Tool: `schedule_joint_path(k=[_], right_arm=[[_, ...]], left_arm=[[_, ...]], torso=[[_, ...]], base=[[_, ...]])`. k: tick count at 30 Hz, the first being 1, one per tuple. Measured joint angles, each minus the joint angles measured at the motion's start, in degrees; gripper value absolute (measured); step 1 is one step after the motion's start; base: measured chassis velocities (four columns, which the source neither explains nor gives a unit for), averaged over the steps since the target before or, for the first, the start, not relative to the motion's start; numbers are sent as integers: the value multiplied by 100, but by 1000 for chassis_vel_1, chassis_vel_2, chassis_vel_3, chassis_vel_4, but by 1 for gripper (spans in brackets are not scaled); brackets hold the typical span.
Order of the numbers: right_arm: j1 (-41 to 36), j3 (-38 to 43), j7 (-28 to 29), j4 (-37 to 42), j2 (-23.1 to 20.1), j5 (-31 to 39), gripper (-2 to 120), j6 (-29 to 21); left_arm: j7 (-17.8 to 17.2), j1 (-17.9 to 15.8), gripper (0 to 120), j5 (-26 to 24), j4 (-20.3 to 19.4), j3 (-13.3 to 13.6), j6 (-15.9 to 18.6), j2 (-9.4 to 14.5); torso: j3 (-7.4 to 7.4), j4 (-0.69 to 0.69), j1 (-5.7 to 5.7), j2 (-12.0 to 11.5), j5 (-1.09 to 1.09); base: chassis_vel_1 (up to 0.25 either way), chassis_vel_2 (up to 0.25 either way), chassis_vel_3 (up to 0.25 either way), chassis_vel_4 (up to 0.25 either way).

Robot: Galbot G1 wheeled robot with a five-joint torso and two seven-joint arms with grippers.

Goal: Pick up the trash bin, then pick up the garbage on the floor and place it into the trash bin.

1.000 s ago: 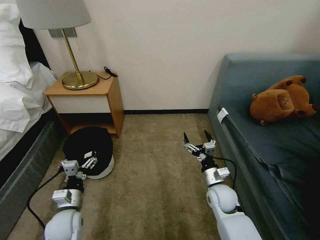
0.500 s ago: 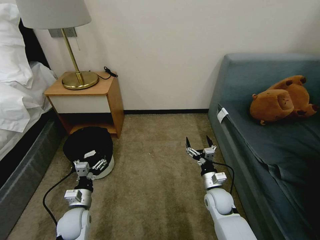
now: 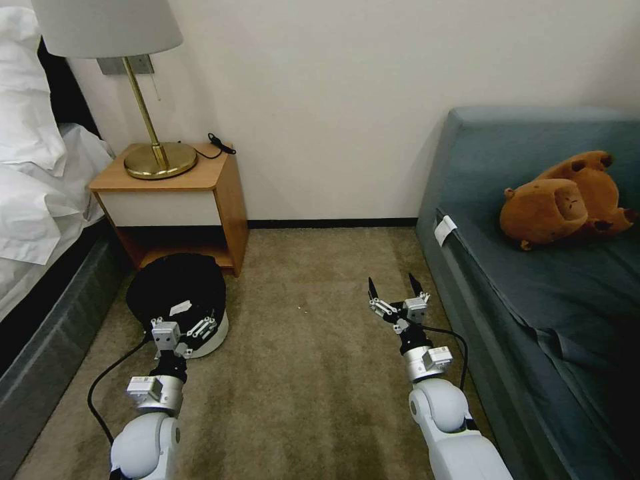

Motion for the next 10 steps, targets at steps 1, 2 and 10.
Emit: schedule_joint_path(k=[1,2,10], right_arm=[[-1,1,-1,1,0,-1,100,-2],[-2,2,-1,2,0,-1,100,-2],[-2,2,-1,5,0,-2,100,-7]], left_arm=[[-1,1,90,-1,-1,-1,2,1],[-2,1,90,-2,-3,-2,3,1],[-7,2,90,-4,-7,-3,8,2]], torso=[[0,0,0,0,0],[0,0,0,0,0],[0,0,0,0,0]], base=[[0,0,0,0],[0,0,0,0],[0,0,0,0]])
